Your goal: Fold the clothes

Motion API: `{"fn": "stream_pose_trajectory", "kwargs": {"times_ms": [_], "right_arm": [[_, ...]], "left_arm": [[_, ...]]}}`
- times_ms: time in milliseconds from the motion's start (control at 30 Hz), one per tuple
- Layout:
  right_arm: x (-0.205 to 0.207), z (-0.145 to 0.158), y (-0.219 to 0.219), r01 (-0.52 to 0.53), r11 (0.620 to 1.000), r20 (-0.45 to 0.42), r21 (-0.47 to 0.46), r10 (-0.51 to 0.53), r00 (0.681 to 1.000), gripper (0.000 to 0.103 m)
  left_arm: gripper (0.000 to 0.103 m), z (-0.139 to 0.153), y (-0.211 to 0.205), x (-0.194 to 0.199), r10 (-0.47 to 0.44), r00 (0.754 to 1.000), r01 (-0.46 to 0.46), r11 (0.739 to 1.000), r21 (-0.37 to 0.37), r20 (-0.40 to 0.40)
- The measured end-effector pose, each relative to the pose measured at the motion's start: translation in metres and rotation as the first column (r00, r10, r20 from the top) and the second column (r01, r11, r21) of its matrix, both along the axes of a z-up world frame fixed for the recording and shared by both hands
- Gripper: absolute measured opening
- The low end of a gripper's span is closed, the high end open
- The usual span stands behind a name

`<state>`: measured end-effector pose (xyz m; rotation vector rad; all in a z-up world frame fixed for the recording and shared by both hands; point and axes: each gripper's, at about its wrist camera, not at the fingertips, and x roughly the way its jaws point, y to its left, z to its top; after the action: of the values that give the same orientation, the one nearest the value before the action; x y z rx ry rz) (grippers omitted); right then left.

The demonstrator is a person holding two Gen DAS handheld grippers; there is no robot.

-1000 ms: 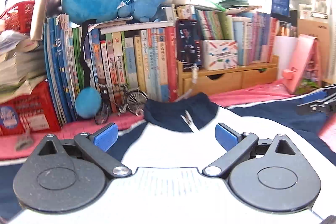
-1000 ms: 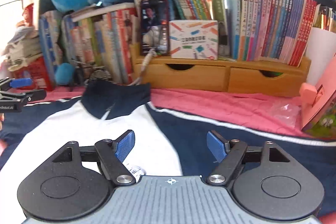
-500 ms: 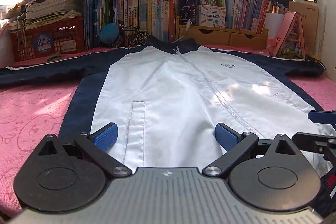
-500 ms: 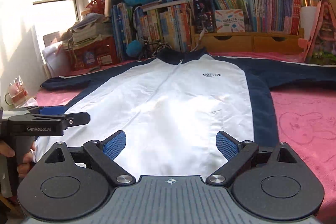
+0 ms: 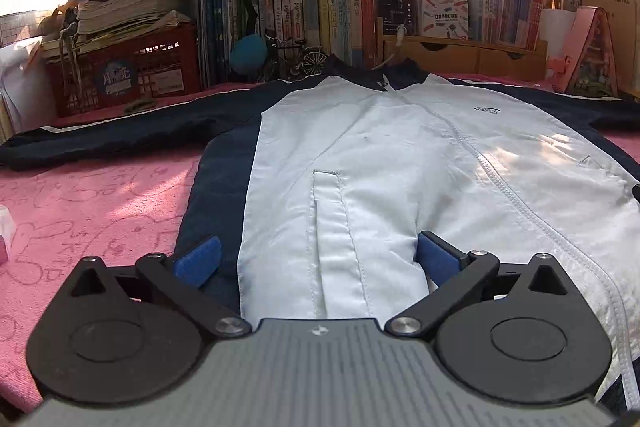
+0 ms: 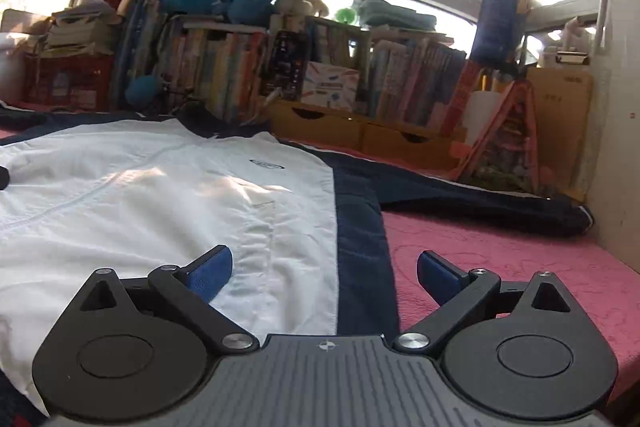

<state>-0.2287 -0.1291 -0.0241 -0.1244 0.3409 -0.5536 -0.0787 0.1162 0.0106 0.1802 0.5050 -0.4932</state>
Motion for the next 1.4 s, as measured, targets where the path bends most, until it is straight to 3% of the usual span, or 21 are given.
{"fn": "stream_pose_trajectory", "kwargs": {"times_ms": [100, 167, 333, 467, 533, 667, 767, 867, 1000, 1033, 1133, 1200, 1300, 1333, 1367, 1400], "right_arm": [[-0.006, -0.001, -0.021, 0.061, 0.998, -0.013, 0.008, -0.061, 0.998, 0.100], [-0.008, -0.001, -0.026, 0.066, 0.997, -0.011, 0.036, -0.066, 0.998, 0.100], [-0.006, -0.001, -0.021, 0.075, 0.997, -0.024, 0.016, -0.075, 0.997, 0.100], [-0.006, 0.011, -0.014, 0.073, 0.997, -0.043, 0.023, -0.072, 0.996, 0.099], [-0.011, 0.019, -0.007, 0.050, 0.998, -0.011, 0.037, -0.049, 0.999, 0.099], [-0.021, 0.035, 0.014, -0.076, 0.982, 0.094, 0.172, 0.061, 0.994, 0.099], [-0.019, 0.033, 0.035, -0.193, 0.952, 0.139, 0.239, 0.163, 0.977, 0.099], [-0.011, 0.023, 0.051, -0.258, 0.935, 0.106, 0.245, 0.238, 0.965, 0.099], [-0.015, 0.011, 0.028, -0.108, 0.981, 0.036, 0.158, 0.104, 0.994, 0.100], [-0.016, 0.008, 0.021, -0.066, 0.989, 0.021, 0.133, 0.064, 0.998, 0.100], [-0.027, 0.016, -0.022, 0.050, 0.983, -0.010, 0.177, -0.049, 0.999, 0.099], [-0.039, 0.021, -0.053, 0.032, 0.951, -0.003, 0.309, -0.032, 0.999, 0.099], [-0.054, 0.024, -0.087, -0.078, 0.847, 0.090, 0.526, 0.035, 0.995, 0.099], [-0.060, 0.026, -0.098, -0.117, 0.799, 0.126, 0.590, 0.052, 0.991, 0.099], [-0.059, 0.027, -0.104, -0.139, 0.773, 0.145, 0.619, 0.062, 0.988, 0.097], [-0.056, 0.027, -0.107, -0.147, 0.762, 0.153, 0.631, 0.064, 0.986, 0.097]], "left_arm": [[0.103, 0.002, 0.006, 0.001, 0.003, 1.000, -0.003, 1.000, 0.027, 0.019], [0.103, 0.004, 0.015, 0.003, 0.067, 0.997, -0.069, 0.996, 0.063, 0.041], [0.103, 0.007, 0.057, 0.018, 0.213, 0.976, -0.214, 0.977, -0.013, -0.048], [0.103, 0.013, 0.044, 0.013, 0.238, 0.971, -0.238, 0.971, 0.035, -0.006], [0.101, 0.020, 0.036, 0.007, 0.220, 0.976, -0.220, 0.975, -0.009, -0.007], [0.101, 0.025, 0.023, -0.004, 0.121, 0.992, -0.126, 0.980, -0.155, -0.038], [0.101, 0.012, 0.011, -0.004, 0.122, 0.992, -0.125, 0.988, -0.085, -0.039], [0.103, -0.004, 0.016, 0.000, 0.176, 0.984, -0.177, 0.984, -0.027, -0.024], [0.103, -0.003, 0.044, 0.003, 0.247, 0.969, -0.247, 0.969, -0.007, -0.010], [0.103, -0.001, 0.049, 0.003, 0.243, 0.969, -0.244, 0.969, -0.028, -0.033], [0.103, 0.007, 0.064, 0.005, 0.220, 0.970, -0.231, 0.968, -0.099, -0.107], [0.103, 0.007, 0.076, 0.008, 0.186, 0.966, -0.221, 0.953, -0.207, -0.179], [0.103, -0.001, 0.098, 0.022, 0.160, 0.946, -0.265, 0.883, -0.387, -0.283], [0.103, -0.002, 0.102, 0.027, 0.164, 0.941, -0.281, 0.866, -0.414, -0.296], [0.103, -0.003, 0.106, 0.031, 0.168, 0.937, -0.296, 0.848, -0.439, -0.307], [0.103, -0.002, 0.105, 0.034, 0.179, 0.935, -0.304, 0.850, -0.431, -0.306]]}}
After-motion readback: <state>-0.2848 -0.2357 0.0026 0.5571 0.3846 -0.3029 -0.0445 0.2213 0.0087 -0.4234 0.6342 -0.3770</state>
